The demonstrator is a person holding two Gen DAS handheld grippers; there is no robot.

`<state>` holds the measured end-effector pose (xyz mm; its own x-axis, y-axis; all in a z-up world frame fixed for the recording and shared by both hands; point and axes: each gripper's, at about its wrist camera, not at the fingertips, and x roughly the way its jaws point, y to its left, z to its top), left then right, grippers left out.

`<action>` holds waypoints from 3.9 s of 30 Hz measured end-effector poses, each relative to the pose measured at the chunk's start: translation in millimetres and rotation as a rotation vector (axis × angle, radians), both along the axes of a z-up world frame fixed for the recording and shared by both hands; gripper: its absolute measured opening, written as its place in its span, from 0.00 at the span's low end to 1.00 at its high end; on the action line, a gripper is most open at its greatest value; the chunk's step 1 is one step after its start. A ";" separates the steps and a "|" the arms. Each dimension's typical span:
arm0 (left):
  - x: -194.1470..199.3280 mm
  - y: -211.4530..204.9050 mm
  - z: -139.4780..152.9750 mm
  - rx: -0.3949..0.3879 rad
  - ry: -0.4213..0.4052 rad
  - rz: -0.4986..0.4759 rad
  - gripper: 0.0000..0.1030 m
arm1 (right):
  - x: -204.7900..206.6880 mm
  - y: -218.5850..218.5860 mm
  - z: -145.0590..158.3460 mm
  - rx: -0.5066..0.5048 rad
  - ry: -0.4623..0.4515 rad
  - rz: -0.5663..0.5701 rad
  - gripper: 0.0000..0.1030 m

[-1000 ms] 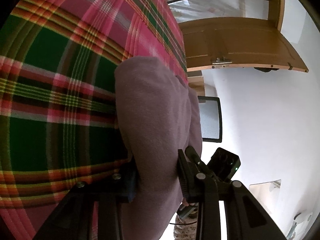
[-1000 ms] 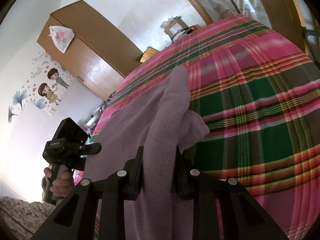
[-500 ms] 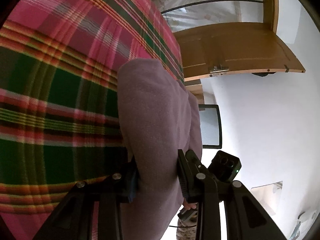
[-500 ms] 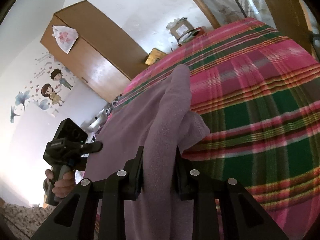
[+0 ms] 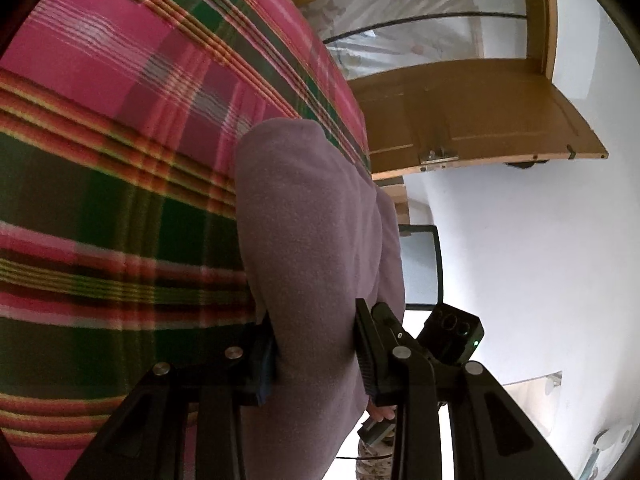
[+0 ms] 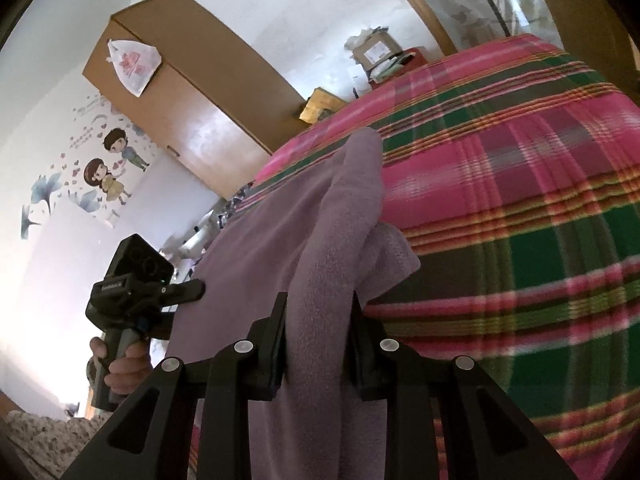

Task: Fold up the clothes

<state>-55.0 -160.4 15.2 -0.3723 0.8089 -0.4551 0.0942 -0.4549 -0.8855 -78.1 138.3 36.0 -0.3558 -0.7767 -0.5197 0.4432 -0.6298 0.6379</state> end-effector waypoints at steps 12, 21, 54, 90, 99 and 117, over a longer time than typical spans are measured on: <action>-9.9 -42.1 2.4 -0.036 -0.020 0.072 0.34 | -17.9 -55.2 -6.8 -0.027 -0.035 0.054 0.26; -13.6 -64.1 3.4 -0.053 -0.025 0.110 0.34 | -26.4 -86.3 -7.4 -0.012 -0.046 0.094 0.26; -12.0 -160.9 1.4 -0.089 -0.036 0.252 0.34 | -37.2 -177.1 -15.6 -0.013 -0.063 0.215 0.26; -8.2 -215.0 -7.8 -0.234 -0.053 0.316 0.46 | -38.2 -228.6 -35.0 0.090 -0.029 0.227 0.42; 2.5 -211.6 1.0 -0.343 -0.076 0.336 0.55 | -37.9 -229.3 -32.6 0.153 -0.012 0.198 0.54; 74.1 -155.2 44.9 -0.836 0.009 0.443 0.53 | 34.1 -233.3 0.9 0.449 0.205 0.117 0.65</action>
